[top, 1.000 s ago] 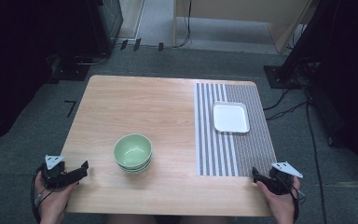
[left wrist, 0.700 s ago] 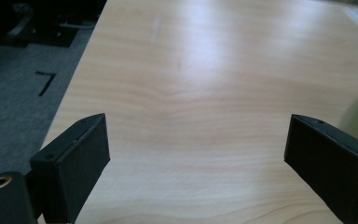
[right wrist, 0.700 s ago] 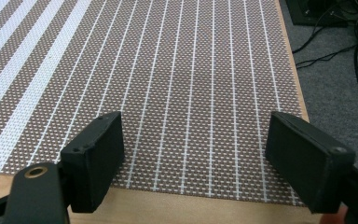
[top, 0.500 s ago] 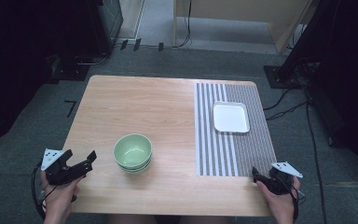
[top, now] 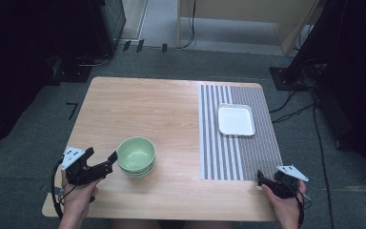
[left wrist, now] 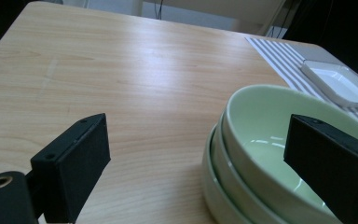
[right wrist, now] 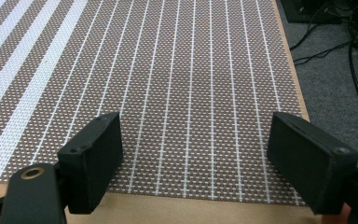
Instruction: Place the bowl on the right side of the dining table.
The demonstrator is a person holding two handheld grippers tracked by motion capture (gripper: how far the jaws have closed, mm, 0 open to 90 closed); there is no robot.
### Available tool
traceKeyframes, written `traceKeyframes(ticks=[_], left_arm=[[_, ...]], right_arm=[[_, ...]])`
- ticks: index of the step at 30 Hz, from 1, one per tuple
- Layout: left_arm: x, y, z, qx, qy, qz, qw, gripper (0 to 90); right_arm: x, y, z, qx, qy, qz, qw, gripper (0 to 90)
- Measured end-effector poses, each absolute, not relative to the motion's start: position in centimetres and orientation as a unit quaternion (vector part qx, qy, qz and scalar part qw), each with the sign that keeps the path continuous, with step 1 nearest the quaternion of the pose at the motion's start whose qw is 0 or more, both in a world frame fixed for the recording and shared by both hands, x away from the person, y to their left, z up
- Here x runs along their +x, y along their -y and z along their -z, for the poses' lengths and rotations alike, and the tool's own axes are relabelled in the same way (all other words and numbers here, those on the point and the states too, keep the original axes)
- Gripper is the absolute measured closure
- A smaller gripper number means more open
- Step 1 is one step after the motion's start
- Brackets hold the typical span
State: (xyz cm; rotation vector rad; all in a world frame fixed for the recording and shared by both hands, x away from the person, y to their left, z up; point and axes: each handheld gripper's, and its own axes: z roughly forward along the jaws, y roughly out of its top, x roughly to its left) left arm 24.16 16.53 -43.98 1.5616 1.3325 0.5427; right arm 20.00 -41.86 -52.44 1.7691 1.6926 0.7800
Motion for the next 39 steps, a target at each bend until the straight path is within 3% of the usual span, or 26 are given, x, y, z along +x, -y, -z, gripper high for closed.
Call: traceKeyframes(ticks=[16,21,31,39], left_arm=[[25.2,-14.4,45.9,0.675,-0.535,-0.21,0.463,6.5],[25.3,-14.1,46.7,0.678,-0.54,-0.213,0.45,12.4],[25.8,-14.5,48.0,0.669,-0.543,-0.194,0.469,10.5],[26.0,-14.5,48.3,0.663,-0.547,-0.184,0.477,10.4]], right_arm=[[19.4,41.3,51.1,0.669,-0.598,-0.317,0.306,23.5],[19.5,39.8,50.2,0.649,-0.608,-0.332,0.313,23.4],[20.8,36.8,48.1,0.613,-0.628,-0.379,0.293,23.5],[22.2,32.0,46.2,0.566,-0.66,-0.407,0.279,23.8]])
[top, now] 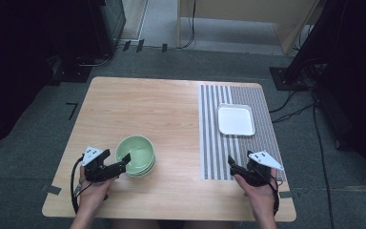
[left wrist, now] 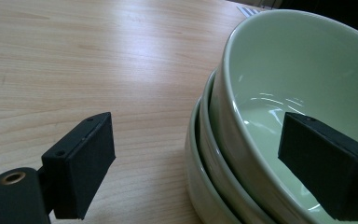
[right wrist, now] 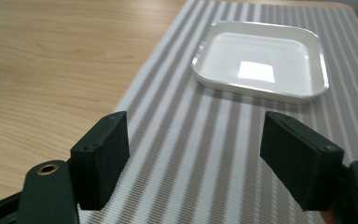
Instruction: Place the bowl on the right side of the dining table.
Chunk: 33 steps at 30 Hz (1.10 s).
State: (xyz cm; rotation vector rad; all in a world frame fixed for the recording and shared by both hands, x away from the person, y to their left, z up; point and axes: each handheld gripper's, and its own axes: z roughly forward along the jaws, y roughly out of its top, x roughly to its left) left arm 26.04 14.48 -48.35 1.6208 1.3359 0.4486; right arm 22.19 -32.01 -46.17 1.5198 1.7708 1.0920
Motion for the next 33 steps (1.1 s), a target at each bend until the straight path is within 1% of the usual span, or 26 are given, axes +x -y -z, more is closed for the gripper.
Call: traceKeyframes(ticks=[9,12,18,20,22,30,33], left_arm=[[26.3,-14.2,48.5,0.661,-0.547,-0.182,0.479,10.5],[26.4,-14.1,48.6,0.664,-0.546,-0.182,0.477,10.7],[26.4,-14.1,48.6,0.662,-0.548,-0.179,0.478,10.7],[26.4,-14.0,48.6,0.662,-0.548,-0.179,0.479,10.7],[26.4,-14.0,48.7,0.661,-0.548,-0.177,0.481,10.7],[26.4,-14.1,48.7,0.658,-0.549,-0.18,0.484,10.7],[26.4,-14.0,48.7,0.657,-0.549,-0.18,0.485,10.7]], right_arm=[[23.9,27.4,44.2,0.538,-0.671,-0.437,0.263,22.8],[24.4,25.7,43.5,0.529,-0.678,-0.445,0.252,21.4],[25.4,22.1,42.6,0.503,-0.697,-0.454,0.235,21.9],[25.8,21.1,42.3,0.491,-0.7,-0.457,0.243,23.9],[26.1,20.4,41.9,0.488,-0.697,-0.467,0.239,24.9],[26.6,16.6,40.7,0.463,-0.698,-0.489,0.243,36.3],[26.7,15.4,40.6,0.459,-0.7,-0.499,0.227,42.4]])
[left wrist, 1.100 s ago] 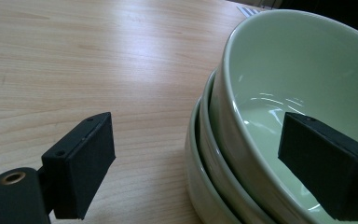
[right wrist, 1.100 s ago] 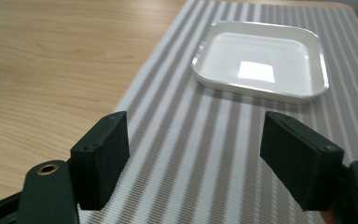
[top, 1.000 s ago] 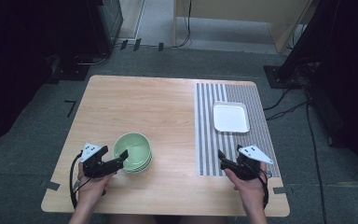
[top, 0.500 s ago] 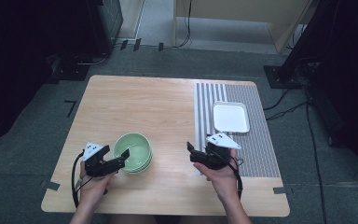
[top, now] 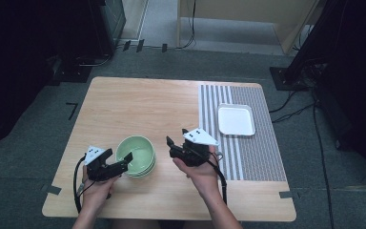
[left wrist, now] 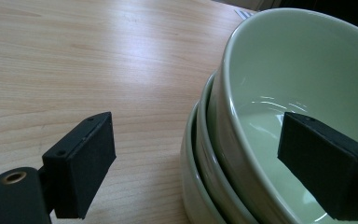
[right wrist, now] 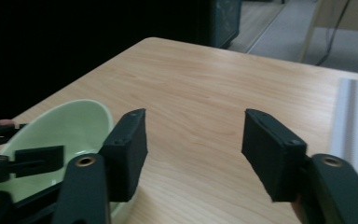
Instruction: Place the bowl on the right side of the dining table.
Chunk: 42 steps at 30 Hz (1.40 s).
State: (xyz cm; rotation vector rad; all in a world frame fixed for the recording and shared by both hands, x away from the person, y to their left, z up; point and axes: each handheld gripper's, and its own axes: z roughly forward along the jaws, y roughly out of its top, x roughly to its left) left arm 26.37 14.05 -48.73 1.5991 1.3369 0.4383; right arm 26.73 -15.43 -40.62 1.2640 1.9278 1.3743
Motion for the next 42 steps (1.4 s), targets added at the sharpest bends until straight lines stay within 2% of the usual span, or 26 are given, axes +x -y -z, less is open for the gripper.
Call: traceKeyframes(ticks=[4,7,16,22,26,29,37,40,42], left_arm=[[26.4,-14.0,48.7,0.657,-0.549,-0.184,0.483,10.7],[26.4,-14.0,48.7,0.658,-0.548,-0.185,0.483,10.7],[26.4,-14.0,48.7,0.659,-0.546,-0.186,0.483,10.7],[26.4,-14.0,48.7,0.661,-0.544,-0.187,0.482,10.7],[26.4,-14.0,48.7,0.659,-0.545,-0.183,0.485,10.7],[26.4,-14.0,48.7,0.659,-0.545,-0.185,0.484,10.7],[26.2,-13.7,48.3,0.662,-0.551,-0.199,0.467,14.8],[26.1,-13.6,48.0,0.66,-0.556,-0.203,0.463,23.6],[26.1,-13.6,47.7,0.658,-0.556,-0.206,0.465,25.1]], right_arm=[[27.0,13.6,40.9,0.453,-0.711,-0.5,0.197,48.3],[27.4,12.4,41.1,0.453,-0.717,-0.498,0.183,48.0],[28.7,9.7,42.2,0.454,-0.731,-0.475,0.181,56.2],[29.2,8.2,43.2,0.452,-0.749,-0.458,0.156,66.7],[29.7,7.6,44.1,0.457,-0.762,-0.437,0.138,69.2],[29.8,7.4,44.3,0.459,-0.763,-0.427,0.157,76.9],[29.1,6.8,44.6,0.419,-0.78,-0.412,0.213,80.9],[28.9,6.8,44.8,0.407,-0.781,-0.416,0.228,81.4],[28.8,6.8,44.9,0.404,-0.778,-0.419,0.237,82.0]])
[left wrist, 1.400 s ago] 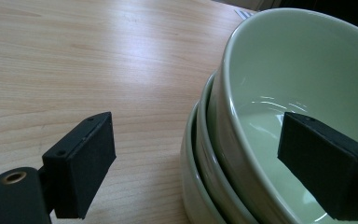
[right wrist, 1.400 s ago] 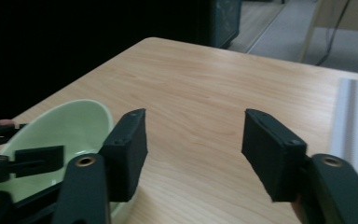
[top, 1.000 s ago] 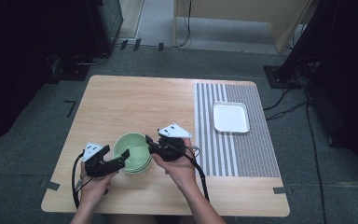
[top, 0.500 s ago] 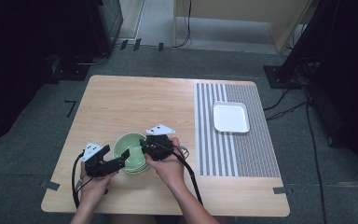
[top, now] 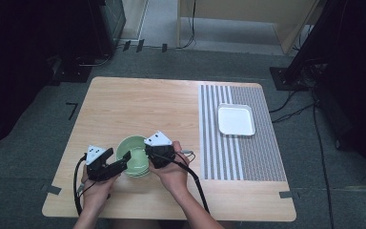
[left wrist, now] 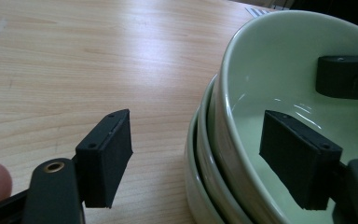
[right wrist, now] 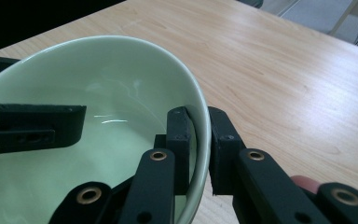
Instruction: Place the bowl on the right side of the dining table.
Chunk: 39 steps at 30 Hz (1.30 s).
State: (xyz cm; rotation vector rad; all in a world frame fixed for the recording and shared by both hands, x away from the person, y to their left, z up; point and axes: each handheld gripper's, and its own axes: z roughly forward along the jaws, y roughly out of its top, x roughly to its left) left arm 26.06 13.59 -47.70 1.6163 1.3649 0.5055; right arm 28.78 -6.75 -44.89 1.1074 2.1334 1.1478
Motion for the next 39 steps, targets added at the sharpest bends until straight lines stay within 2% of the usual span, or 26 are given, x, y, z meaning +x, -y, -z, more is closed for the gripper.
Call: traceKeyframes(ticks=[1,4,9,12,15,22,25,26,28,30,37,39], left_arm=[[26.0,-13.5,47.5,0.657,-0.556,-0.208,0.465,25.9],[25.9,-13.3,47.0,0.661,-0.553,-0.212,0.462,38.4],[25.8,-12.8,46.7,0.664,-0.549,-0.219,0.458,53.0],[25.6,-12.7,46.4,0.661,-0.545,-0.229,0.463,68.7],[25.6,-13.0,46.2,0.657,-0.547,-0.237,0.462,80.4],[25.3,-12.5,45.8,0.658,-0.534,-0.263,0.461,82.3],[25.4,-12.6,45.7,0.653,-0.538,-0.258,0.467,81.3],[25.5,-12.8,45.7,0.647,-0.545,-0.244,0.474,80.0],[25.7,-12.9,45.7,0.641,-0.55,-0.226,0.484,68.3],[25.8,-12.8,45.8,0.643,-0.552,-0.222,0.482,63.9],[26.3,-12.5,45.7,0.652,-0.547,-0.225,0.474,68.1],[26.2,-12.5,45.6,0.656,-0.541,-0.235,0.47,73.6]], right_arm=[[28.7,6.8,44.9,0.404,-0.777,-0.421,0.239,82.3],[28.7,7.0,45.0,0.408,-0.768,-0.436,0.232,82.4],[28.5,6.9,45.0,0.4,-0.767,-0.437,0.247,82.4],[28.3,7.1,44.7,0.404,-0.748,-0.467,0.242,83.4],[28.0,6.9,44.4,0.395,-0.754,-0.454,0.263,83.7],[27.7,7.0,44.1,0.394,-0.749,-0.457,0.274,83.8],[27.6,6.9,43.9,0.386,-0.747,-0.46,0.286,83.7],[27.5,6.9,43.8,0.383,-0.747,-0.46,0.288,83.7],[27.4,6.8,43.8,0.377,-0.748,-0.461,0.291,83.7],[27.2,6.8,43.7,0.369,-0.749,-0.465,0.295,83.7],[27.1,6.8,43.3,0.359,-0.744,-0.471,0.31,83.7],[27.1,6.9,43.2,0.36,-0.743,-0.473,0.307,83.7]])
